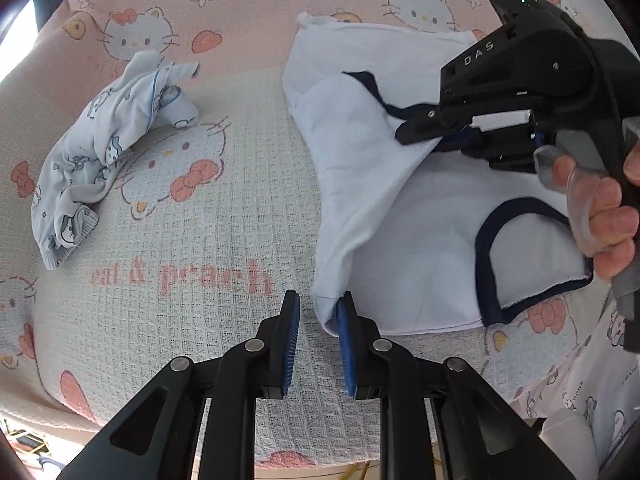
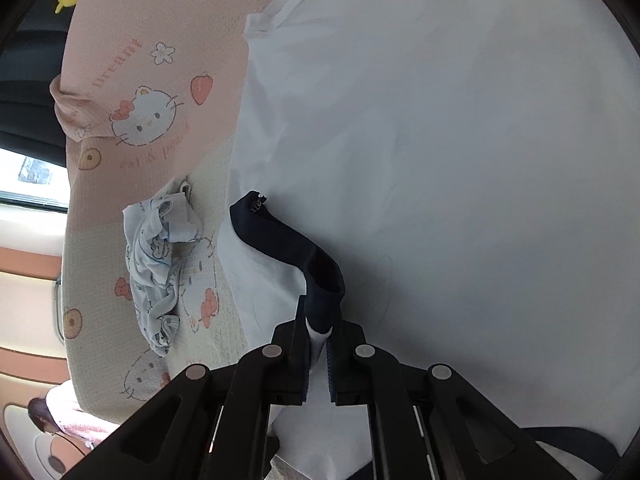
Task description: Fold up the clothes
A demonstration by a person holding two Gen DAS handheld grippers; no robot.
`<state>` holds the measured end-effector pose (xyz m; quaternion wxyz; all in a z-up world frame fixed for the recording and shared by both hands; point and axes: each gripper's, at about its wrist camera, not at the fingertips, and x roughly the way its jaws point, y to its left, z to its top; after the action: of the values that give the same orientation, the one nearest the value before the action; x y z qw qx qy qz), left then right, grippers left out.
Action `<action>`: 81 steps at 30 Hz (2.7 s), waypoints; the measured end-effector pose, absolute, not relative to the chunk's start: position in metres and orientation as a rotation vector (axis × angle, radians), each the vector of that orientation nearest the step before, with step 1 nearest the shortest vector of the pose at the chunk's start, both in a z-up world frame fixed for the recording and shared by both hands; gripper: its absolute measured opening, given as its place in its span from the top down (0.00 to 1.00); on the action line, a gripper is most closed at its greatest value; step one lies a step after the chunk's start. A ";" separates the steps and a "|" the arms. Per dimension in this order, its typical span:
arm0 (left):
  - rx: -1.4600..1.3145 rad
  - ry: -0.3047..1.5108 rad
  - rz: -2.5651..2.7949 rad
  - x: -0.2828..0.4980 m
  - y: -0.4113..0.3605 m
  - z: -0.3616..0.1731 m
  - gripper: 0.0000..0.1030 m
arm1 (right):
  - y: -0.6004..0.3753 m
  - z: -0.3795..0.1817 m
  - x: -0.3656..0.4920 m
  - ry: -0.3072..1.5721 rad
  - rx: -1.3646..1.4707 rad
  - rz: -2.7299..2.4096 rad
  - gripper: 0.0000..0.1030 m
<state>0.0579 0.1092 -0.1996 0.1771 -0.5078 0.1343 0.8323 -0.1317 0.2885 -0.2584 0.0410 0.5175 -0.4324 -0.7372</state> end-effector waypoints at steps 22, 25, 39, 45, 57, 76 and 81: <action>-1.303 0.465 2.343 0.002 0.109 -0.221 0.93 | 0.241 -0.258 -0.114 -1.255 1.633 -2.243 0.94; -1.209 0.548 2.311 0.017 0.117 -0.217 0.95 | 0.248 -0.257 -0.114 -1.258 1.624 -2.273 0.95; -1.365 0.573 2.216 0.009 0.117 -0.234 0.95 | 0.287 -0.259 -0.114 -1.349 1.610 -2.285 0.95; -1.435 0.385 2.249 -0.009 0.095 -0.224 0.95 | 0.289 -0.264 -0.104 -1.483 1.570 -2.171 0.94; -1.560 0.189 2.221 -0.028 0.090 -0.236 0.94 | 0.254 -0.261 -0.090 -1.536 1.535 -1.990 0.62; -1.340 0.311 2.339 0.009 0.092 -0.246 0.78 | 0.248 -0.287 -0.078 -1.682 1.512 -1.875 0.61; -1.422 0.305 2.360 0.006 0.097 -0.239 0.76 | 0.246 -0.276 -0.080 -1.611 1.538 -1.924 0.61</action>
<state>0.0063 0.0969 -0.2393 0.1838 -0.5041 0.1083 0.8369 -0.0796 0.2456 -0.2762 0.0990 0.5200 -0.5447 -0.6505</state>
